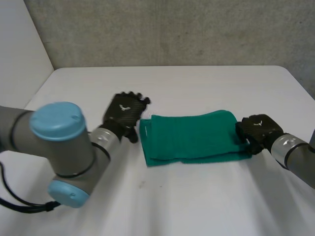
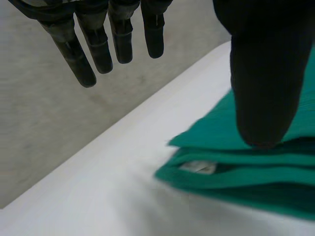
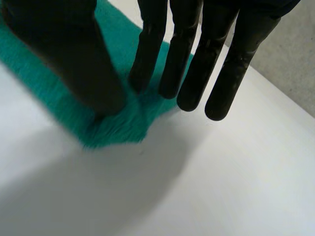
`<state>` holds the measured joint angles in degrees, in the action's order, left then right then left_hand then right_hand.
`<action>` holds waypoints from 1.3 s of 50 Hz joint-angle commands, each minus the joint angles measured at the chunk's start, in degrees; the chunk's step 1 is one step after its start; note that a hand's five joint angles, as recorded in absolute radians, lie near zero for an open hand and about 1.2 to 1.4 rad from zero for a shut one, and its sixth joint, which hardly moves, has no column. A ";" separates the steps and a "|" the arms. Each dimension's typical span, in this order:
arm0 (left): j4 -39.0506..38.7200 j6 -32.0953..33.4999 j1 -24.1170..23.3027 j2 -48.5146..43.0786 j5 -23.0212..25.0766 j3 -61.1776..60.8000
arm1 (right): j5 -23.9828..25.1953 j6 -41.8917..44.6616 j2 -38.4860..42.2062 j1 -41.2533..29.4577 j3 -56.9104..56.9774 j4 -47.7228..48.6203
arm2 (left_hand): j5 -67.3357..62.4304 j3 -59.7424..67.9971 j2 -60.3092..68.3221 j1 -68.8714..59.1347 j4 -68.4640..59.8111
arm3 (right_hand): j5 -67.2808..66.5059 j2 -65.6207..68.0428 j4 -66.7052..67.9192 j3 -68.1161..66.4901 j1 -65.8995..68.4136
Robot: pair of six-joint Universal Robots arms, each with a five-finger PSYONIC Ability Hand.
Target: Fold the towel.
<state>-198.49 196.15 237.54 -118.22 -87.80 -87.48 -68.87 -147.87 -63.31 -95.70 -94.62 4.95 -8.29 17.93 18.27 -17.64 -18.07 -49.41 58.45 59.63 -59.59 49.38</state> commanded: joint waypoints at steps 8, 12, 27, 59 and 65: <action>-0.06 -0.15 3.81 3.69 -0.09 -5.06 | -0.30 -4.97 0.29 -1.77 -2.85 1.99 | -3.19 3.55 3.22 -3.85 -3.41 | 21.75 -20.78 -21.96 21.92 -11.71; -0.06 -0.15 3.72 3.69 -0.09 -5.24 | -0.65 -4.36 0.82 -1.68 -2.59 2.70 | -2.86 3.22 2.88 -3.51 -3.08 | 6.16 -5.20 -6.38 6.34 3.87; -0.14 -0.24 3.64 6.59 -0.35 -5.68 | -8.91 3.82 -1.03 -17.31 14.97 -0.89 | -2.69 3.05 2.71 -3.34 -2.91 | -20.59 21.55 20.37 -20.41 30.62; 8.37 -14.65 -7.70 -9.92 -0.53 15.93 | -6.81 -20.97 -0.95 -19.44 13.23 -1.60 | -4.37 4.73 4.40 -5.02 -4.59 | 49.41 -48.45 -49.63 49.59 -39.38; 14.78 -14.74 -8.75 -16.42 -9.44 17.79 | -5.66 -20.62 15.53 -19.09 22.43 -11.07 | -4.88 5.24 4.90 -5.53 -5.10 | 49.41 -48.45 -49.63 49.59 -39.38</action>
<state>-190.41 181.58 230.28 -127.79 -88.44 -71.64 -75.69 -169.31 -62.40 -114.77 -80.66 2.55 -8.84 17.94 18.83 -18.42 -18.86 -3.88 12.42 13.09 -11.96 11.42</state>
